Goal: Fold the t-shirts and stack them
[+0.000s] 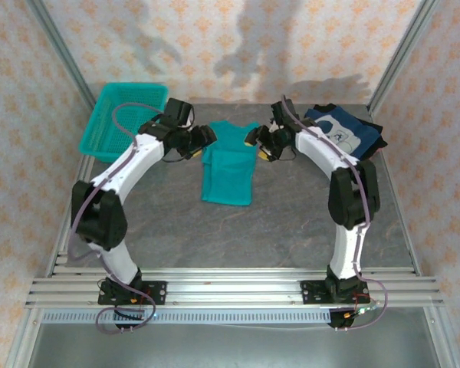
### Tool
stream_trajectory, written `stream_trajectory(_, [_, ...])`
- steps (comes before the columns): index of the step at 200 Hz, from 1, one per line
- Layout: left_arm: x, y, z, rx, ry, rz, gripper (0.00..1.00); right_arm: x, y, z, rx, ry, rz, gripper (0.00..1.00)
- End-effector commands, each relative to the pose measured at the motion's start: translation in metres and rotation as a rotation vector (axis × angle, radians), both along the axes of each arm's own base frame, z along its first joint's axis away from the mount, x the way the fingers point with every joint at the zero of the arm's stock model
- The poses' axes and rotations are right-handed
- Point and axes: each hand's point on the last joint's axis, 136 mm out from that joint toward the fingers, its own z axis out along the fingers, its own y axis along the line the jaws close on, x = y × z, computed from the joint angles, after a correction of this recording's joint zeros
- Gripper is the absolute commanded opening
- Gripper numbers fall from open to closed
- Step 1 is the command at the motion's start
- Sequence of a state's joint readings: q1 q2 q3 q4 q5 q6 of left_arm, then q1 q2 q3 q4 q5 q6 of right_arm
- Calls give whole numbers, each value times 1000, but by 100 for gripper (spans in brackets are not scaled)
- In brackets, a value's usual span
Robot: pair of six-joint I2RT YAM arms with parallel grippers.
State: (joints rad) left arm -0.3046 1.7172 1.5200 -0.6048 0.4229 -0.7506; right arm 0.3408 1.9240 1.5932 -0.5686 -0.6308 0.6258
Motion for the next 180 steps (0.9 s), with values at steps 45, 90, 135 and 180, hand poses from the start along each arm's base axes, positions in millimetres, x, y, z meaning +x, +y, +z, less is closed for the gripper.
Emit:
stream_trajectory(45, [-52, -1, -81, 148, 173, -68, 59, -58, 16, -22, 43, 3, 115, 65])
stream_trajectory(90, [-87, 10, -115, 154, 221, -92, 61, -111, 24, -65, 46, 120, 114, 66])
stream_trajectory(135, [-87, -2, -141, 69, 224, -82, 61, -119, 31, -82, 76, 146, 84, 66])
stream_trajectory(180, [-75, -10, -150, 28, 206, -66, 60, -117, 36, -87, 81, 157, 78, 65])
